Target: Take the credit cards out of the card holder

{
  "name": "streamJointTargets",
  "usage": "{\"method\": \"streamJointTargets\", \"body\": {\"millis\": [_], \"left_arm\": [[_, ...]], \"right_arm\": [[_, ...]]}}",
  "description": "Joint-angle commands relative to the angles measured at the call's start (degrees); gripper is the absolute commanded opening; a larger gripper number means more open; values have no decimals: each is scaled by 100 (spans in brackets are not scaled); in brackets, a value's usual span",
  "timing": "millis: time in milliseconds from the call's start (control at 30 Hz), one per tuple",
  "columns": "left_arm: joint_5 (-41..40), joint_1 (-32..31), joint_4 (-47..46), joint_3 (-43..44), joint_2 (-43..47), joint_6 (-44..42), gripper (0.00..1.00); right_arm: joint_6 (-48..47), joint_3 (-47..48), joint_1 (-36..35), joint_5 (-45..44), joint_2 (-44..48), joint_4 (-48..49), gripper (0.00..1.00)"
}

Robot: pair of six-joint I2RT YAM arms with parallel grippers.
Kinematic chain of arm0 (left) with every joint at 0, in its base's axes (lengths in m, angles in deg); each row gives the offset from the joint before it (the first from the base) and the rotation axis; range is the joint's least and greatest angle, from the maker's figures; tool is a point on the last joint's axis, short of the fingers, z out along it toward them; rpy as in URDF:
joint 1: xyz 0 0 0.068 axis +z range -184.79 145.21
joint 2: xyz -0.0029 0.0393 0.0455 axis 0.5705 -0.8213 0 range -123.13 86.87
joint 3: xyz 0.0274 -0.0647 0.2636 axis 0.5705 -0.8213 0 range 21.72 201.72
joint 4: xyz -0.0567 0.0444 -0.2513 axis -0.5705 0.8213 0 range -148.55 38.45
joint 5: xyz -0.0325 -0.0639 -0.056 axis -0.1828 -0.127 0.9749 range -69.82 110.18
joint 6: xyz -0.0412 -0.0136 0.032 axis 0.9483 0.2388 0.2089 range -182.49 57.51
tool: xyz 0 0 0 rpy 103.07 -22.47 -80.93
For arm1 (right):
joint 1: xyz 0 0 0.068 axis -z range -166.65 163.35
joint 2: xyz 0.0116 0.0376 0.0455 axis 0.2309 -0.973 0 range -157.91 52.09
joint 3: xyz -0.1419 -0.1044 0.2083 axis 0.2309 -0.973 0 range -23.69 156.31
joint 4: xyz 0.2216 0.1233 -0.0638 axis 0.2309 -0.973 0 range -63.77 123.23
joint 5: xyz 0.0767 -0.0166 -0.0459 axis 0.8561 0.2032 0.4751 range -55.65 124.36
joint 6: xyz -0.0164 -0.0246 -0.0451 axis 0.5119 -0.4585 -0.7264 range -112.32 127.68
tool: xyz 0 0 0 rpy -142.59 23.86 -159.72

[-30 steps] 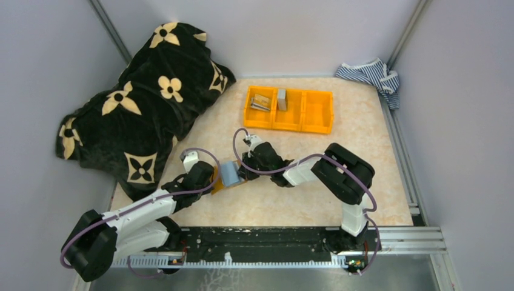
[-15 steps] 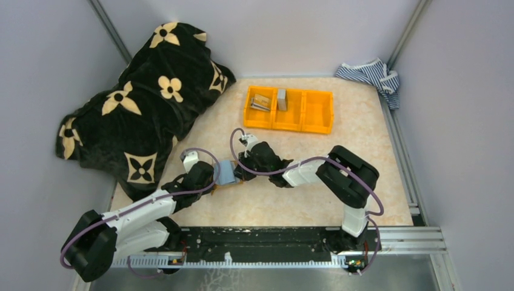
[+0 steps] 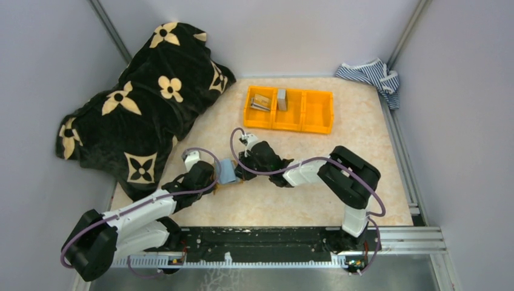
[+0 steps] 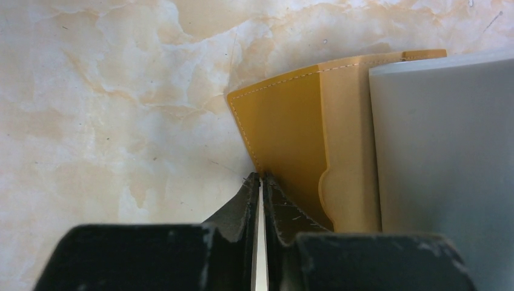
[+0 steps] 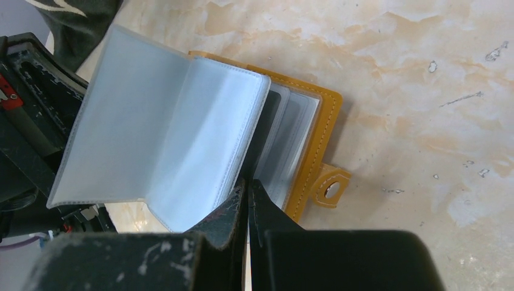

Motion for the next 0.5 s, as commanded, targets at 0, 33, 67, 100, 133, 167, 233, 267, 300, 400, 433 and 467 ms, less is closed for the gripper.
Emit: {"method": "streamJointTargets", "body": {"millis": [0,33,67,100,133,167,233,267,300,400,433,467], "left_arm": [[686,-33,229,-87,-158,-64,11],[701,-33,233,-70,-168,-73,11],[718,-33,245,-60,-189,-81,11],[741,-33,257,-43,-194,-94,11],[753,-33,282,-26,-205,-106,11],[753,-33,298,-8,-214,-121,11],[769,-33,327,21,-226,-144,11],[767,-33,330,29,-228,-149,11],[775,-33,338,31,-228,-160,11],[799,-33,344,53,-249,-183,11],[801,-33,352,63,-258,-192,11],[808,-33,361,77,-269,-197,11]], "right_arm": [[-72,63,-146,-67,393,259,0],[-74,29,-143,-75,398,261,0],[-72,1,-139,-88,406,268,0],[-66,-32,-135,-102,412,280,0],[-59,-61,-127,-103,416,294,0],[-50,-87,-114,-109,423,310,0],[-48,-138,-96,-112,434,339,0],[-46,-158,-87,-114,432,343,0],[-45,-170,-80,-117,429,342,0],[-33,-228,-55,-115,424,374,0],[-31,-254,-45,-111,435,385,0],[-15,-281,-29,-116,445,398,0]]}}
